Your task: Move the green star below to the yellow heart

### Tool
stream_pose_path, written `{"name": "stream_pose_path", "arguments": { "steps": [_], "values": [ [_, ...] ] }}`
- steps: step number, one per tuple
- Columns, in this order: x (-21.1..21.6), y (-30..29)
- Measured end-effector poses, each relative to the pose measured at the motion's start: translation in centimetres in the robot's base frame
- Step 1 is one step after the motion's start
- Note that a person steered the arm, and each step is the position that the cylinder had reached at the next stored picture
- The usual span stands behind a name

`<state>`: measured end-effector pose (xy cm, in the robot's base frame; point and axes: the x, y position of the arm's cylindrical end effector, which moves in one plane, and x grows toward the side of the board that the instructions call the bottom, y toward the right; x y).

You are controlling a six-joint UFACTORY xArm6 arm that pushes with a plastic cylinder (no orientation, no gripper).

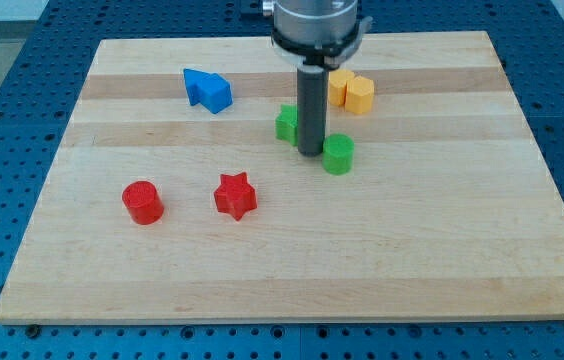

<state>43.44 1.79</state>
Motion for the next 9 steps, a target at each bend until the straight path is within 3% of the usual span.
{"name": "stream_pose_path", "arguments": {
  "steps": [1, 2, 3, 4, 7, 9],
  "values": [
    [5.6, -1.0],
    [4.4, -4.6],
    [-2.6, -5.4],
    [-3.6, -5.4],
    [-6.0, 2.6],
    [-6.3, 3.2]
  ]
}}
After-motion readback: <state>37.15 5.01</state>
